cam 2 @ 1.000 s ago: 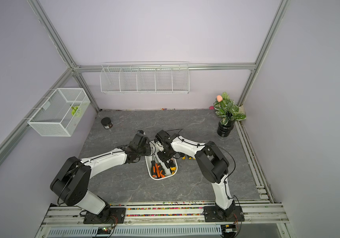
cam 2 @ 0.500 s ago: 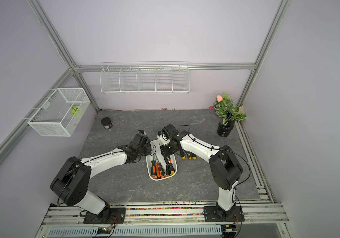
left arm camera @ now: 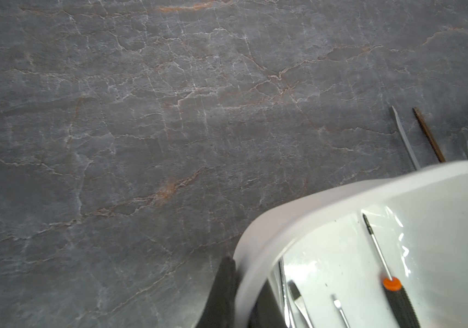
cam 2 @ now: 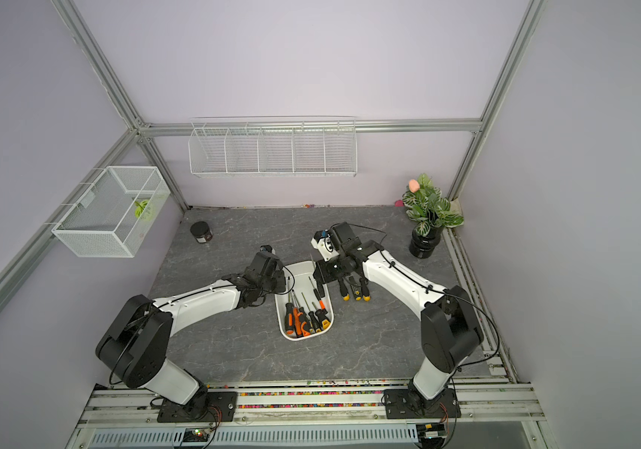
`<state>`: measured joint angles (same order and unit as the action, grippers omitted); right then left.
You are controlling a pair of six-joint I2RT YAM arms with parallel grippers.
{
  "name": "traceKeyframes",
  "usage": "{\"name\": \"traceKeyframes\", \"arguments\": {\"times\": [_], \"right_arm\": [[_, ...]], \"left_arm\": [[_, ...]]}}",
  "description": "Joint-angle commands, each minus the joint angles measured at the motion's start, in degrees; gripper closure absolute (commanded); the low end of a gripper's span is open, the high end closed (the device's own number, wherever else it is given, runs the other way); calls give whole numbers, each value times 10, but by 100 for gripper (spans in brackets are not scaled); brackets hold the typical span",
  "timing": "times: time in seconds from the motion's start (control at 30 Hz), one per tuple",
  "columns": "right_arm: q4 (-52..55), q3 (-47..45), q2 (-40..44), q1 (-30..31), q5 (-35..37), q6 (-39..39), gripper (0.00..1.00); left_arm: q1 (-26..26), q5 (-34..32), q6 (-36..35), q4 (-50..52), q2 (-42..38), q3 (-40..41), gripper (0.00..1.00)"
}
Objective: Take out the screwdriver from the storage box
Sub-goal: Place the screwdriver at the center of the board.
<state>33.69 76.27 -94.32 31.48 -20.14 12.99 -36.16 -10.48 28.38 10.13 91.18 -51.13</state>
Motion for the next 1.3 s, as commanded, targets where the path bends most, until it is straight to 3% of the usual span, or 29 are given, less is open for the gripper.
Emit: {"name": "traceKeyframes", "arguments": {"times": [0.0,0.2,0.47,0.77,1.27], "right_arm": [[49,-21,29,-47,12,-38,100],[88,-44,31,-127,63,-88,100],[72,-50,-29,-169,151,-107,100],[48,-38,-95,-211,142,-105,100],[38,-33,-145,-215,109,-102,100]], "left_arm": [[0,-14,-12,-16,5,0,100],[-1,-12,-10,-19,8,2,100],[-2,-11,-12,-17,11,-3,100],[-1,-12,-13,-17,8,-2,100],[-4,-10,-11,-19,14,-3,100]]}}
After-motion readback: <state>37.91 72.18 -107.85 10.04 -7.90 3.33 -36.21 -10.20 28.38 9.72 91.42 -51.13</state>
